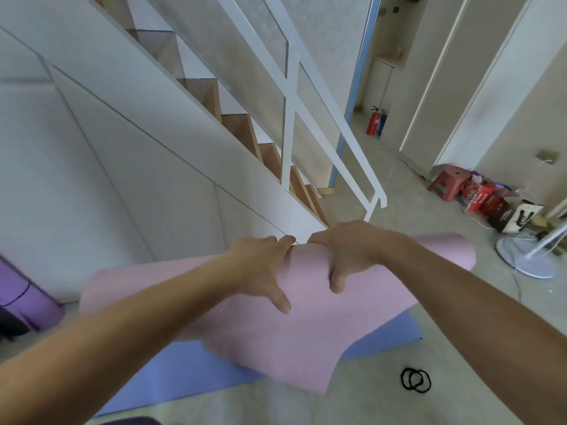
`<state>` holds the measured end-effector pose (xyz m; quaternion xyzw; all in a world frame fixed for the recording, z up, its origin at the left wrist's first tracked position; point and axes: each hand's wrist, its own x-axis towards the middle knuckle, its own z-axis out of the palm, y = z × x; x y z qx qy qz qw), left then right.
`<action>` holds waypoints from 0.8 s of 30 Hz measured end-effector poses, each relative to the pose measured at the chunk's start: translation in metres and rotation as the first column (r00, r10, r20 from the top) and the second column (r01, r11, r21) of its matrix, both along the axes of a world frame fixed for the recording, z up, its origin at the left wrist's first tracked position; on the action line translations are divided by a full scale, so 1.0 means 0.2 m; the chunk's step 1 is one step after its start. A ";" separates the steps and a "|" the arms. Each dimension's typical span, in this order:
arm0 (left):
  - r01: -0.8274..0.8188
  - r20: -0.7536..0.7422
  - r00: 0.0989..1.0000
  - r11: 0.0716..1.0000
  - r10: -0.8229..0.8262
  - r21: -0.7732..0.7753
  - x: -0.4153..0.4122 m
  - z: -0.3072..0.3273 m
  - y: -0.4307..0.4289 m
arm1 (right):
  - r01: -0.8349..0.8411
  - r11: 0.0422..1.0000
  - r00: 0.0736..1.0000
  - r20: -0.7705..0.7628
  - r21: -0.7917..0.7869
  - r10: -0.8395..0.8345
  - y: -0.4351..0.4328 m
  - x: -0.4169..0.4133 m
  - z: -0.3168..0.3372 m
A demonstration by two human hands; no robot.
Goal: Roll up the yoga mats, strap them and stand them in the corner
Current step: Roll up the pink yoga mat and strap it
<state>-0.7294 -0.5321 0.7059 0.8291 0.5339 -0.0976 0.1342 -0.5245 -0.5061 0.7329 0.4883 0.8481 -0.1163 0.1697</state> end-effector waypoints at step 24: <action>-0.006 0.644 0.562 0.781 0.520 -0.625 0.26 -0.05 -0.01 | 0.446 0.247 -0.678 -0.505 -0.860 -0.535 -0.16 -0.01 -0.31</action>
